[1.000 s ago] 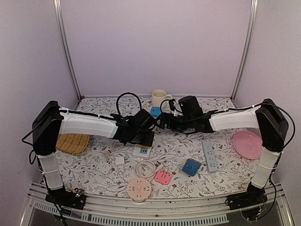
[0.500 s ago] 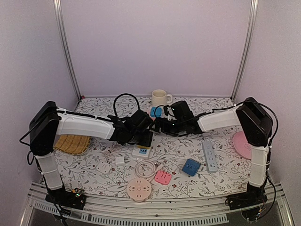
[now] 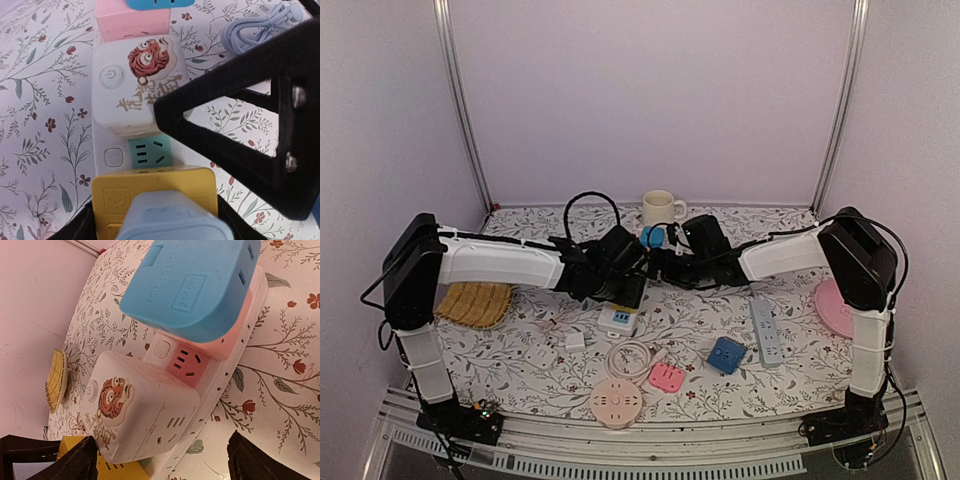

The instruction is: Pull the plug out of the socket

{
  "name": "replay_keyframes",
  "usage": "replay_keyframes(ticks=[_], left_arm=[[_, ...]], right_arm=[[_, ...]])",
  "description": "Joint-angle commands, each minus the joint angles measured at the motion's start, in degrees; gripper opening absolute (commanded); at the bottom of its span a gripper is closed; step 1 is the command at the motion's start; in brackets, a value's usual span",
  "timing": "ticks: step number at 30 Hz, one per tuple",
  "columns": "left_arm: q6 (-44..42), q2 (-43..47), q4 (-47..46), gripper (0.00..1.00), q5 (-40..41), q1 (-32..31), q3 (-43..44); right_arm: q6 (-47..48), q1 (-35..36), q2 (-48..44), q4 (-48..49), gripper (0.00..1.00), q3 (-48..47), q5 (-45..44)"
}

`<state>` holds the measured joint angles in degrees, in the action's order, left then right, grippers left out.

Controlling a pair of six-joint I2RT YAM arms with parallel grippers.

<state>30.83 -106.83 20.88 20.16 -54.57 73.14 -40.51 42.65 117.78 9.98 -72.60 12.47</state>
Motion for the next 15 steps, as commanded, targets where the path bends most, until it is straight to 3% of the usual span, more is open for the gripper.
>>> replay_keyframes(ticks=[1,15], left_arm=[[-3.2,3.9,-3.8,0.40,-0.4,-0.2,4.7],[-3.9,0.0,1.5,0.40,-6.0,3.9,10.9]], right_arm=[[-0.1,-0.8,3.2,-2.7,0.90,0.3,-3.5],[0.2,-0.9,5.9,-4.2,0.90,0.0,-4.9]])
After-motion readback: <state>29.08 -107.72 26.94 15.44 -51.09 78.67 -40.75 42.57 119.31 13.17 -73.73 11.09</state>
